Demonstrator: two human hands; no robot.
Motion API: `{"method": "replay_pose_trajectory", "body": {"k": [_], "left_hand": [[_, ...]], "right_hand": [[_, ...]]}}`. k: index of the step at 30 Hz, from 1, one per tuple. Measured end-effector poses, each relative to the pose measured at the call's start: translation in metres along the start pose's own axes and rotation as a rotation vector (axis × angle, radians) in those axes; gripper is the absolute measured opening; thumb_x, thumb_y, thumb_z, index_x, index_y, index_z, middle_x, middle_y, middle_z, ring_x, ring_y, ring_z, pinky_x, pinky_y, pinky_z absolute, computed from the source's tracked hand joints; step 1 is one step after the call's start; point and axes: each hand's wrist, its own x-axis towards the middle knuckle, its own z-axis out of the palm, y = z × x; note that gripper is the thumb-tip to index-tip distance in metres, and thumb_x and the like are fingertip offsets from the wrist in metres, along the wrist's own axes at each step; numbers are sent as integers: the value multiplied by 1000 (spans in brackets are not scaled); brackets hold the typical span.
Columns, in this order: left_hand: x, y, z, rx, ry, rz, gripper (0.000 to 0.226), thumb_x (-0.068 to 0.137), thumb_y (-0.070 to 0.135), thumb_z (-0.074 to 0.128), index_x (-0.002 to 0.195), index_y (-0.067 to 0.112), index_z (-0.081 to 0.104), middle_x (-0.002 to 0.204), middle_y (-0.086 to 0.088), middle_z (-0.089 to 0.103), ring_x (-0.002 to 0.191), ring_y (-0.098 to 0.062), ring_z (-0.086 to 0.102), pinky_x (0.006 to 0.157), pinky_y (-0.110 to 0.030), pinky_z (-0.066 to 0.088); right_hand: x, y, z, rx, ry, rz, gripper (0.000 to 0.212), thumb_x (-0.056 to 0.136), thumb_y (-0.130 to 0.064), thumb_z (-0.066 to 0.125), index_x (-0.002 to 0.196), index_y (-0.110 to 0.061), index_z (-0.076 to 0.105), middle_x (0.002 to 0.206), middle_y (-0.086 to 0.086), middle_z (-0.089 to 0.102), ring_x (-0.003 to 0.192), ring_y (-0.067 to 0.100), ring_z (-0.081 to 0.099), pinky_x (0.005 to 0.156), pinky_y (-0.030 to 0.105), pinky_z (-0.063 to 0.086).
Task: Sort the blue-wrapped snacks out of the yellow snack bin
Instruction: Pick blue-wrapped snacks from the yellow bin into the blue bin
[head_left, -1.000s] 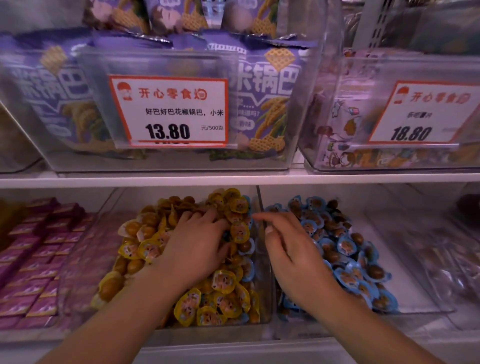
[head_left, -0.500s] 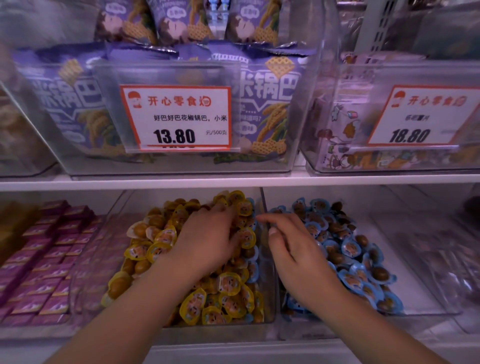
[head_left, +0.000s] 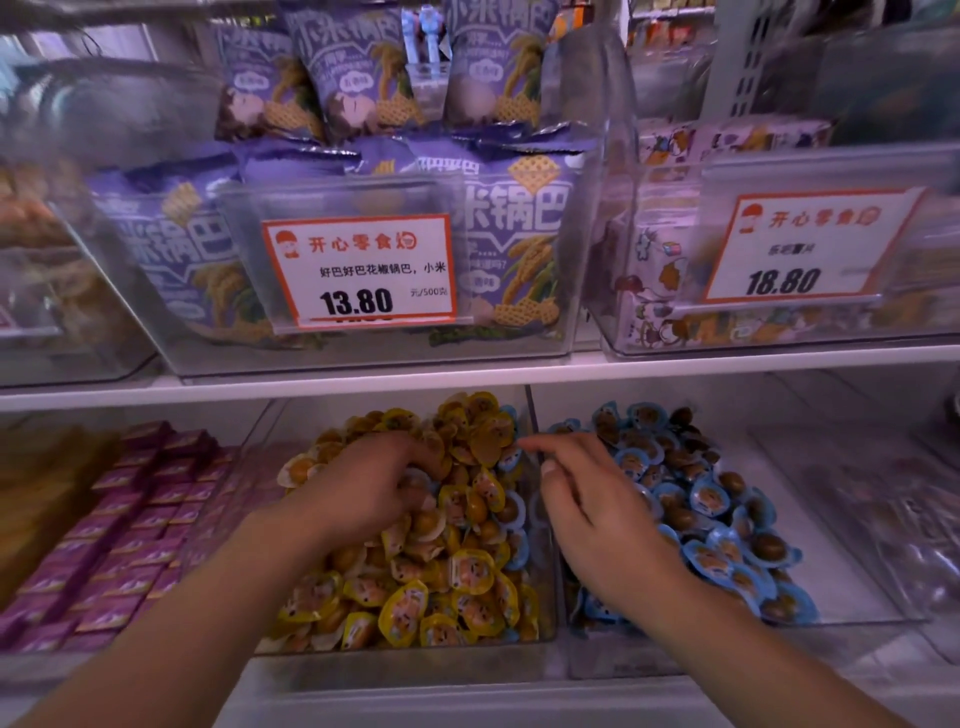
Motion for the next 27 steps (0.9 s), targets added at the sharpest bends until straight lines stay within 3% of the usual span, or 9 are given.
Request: {"method": "replay_pose_trajectory", "body": {"k": [2, 5, 8, 10, 12, 15, 19, 23, 27], "left_hand": [[1, 2, -4, -104, 157, -24, 11, 88, 19, 69, 97, 21, 73, 99, 3, 71, 97, -15, 65, 81, -26, 47], [16, 25, -4, -200, 346, -96, 17, 95, 16, 56, 105, 18, 70, 109, -5, 70, 103, -23, 63, 90, -30, 47], [39, 53, 10, -90, 219, -33, 29, 94, 27, 48, 110, 12, 66, 115, -12, 66, 108, -31, 60, 92, -36, 47], [47, 63, 28, 112, 65, 2, 33, 95, 39, 47, 117, 18, 57, 119, -9, 60, 110, -31, 57, 90, -39, 48], [51, 58, 42, 151, -10, -24, 41, 91, 52, 49, 123, 25, 49, 122, -9, 58, 109, -31, 58, 88, -40, 50], [59, 50, 46, 282, -59, -47, 57, 85, 61, 53, 133, 32, 43, 128, -9, 57, 111, -32, 59, 90, -41, 50], [72, 48, 39, 463, -31, -23, 50, 92, 65, 41, 127, 31, 52, 125, -8, 60, 112, -31, 59, 91, -39, 49], [61, 37, 27, 97, -208, 30, 32, 95, 47, 51, 119, 28, 61, 113, -4, 67, 102, -22, 63, 85, -33, 50], [60, 22, 14, -253, 123, -183, 25, 85, 47, 60, 77, 24, 67, 72, 12, 64, 68, 0, 58, 62, -19, 45]], "right_hand": [[0, 0, 0, -21, 2, -3, 35, 102, -34, 34, 130, -32, 55, 116, -14, 45, 96, -2, 52, 78, 4, 35], [1, 0, 1, -29, 10, -5, 34, 102, -34, 34, 129, -32, 55, 116, -13, 45, 96, -4, 52, 78, 3, 35], [2, 0, 2, -23, 22, -6, 32, 102, -32, 35, 126, -32, 56, 115, -13, 46, 94, -2, 53, 75, 6, 37], [2, 1, 3, -19, 30, -16, 31, 102, -30, 36, 125, -32, 57, 114, -12, 47, 95, 0, 54, 76, 7, 38], [2, 2, 3, -31, 23, -23, 31, 102, -31, 36, 125, -34, 56, 114, -14, 46, 98, -1, 53, 77, 6, 38], [2, 3, 2, -40, 16, -26, 32, 102, -33, 34, 126, -38, 55, 114, -17, 46, 97, -4, 53, 76, 3, 36], [2, 3, 1, -30, 18, -31, 30, 103, -32, 35, 125, -38, 55, 114, -17, 46, 98, -4, 53, 77, 4, 37], [3, 3, 2, -28, 11, -38, 30, 103, -33, 35, 125, -39, 54, 113, -18, 45, 96, -2, 54, 74, 4, 37], [3, 3, 2, -33, 19, -23, 34, 100, -38, 33, 126, -38, 55, 113, -17, 46, 95, -1, 54, 74, 6, 38]]}}
